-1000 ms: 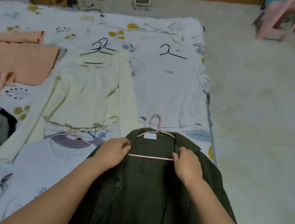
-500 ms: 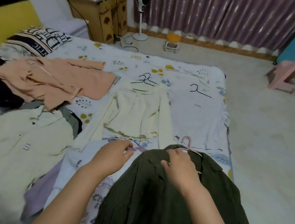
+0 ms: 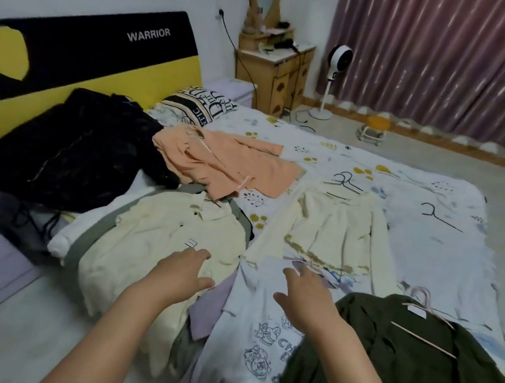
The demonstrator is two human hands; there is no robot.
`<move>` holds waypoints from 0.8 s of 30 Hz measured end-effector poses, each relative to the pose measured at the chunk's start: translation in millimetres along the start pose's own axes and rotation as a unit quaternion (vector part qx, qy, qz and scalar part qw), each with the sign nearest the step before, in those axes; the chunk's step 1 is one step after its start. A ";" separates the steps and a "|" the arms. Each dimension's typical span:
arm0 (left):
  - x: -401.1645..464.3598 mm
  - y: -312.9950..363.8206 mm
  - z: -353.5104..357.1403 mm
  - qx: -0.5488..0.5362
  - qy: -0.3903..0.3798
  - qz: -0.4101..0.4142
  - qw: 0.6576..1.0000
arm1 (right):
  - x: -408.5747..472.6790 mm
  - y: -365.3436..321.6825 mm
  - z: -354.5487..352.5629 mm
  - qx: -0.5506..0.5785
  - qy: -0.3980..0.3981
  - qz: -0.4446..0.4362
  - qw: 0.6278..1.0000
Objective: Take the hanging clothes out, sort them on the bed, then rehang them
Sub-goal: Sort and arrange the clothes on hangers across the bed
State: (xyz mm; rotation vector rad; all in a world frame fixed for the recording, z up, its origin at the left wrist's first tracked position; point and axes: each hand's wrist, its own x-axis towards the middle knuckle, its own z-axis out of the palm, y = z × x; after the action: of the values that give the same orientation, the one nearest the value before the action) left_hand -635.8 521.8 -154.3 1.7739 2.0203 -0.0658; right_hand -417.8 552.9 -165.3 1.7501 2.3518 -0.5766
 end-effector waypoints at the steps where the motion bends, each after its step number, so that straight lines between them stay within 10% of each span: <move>1: -4.9 -15.4 -3.5 -0.001 -0.001 -0.013 1.000 | 2.6 -13.9 0.3 -0.006 -0.008 -0.007 1.000; 24: 162.2 -154.5 -43.5 0.053 -0.067 -0.113 0.990 | 237.7 -93.7 -7.7 -0.040 -0.095 -0.001 0.995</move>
State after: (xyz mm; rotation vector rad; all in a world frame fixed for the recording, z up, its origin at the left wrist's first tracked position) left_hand -807.6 660.1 -212.5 1.5473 2.1439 -0.3588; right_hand -578.4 744.0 -220.5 1.5837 2.2171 -0.6107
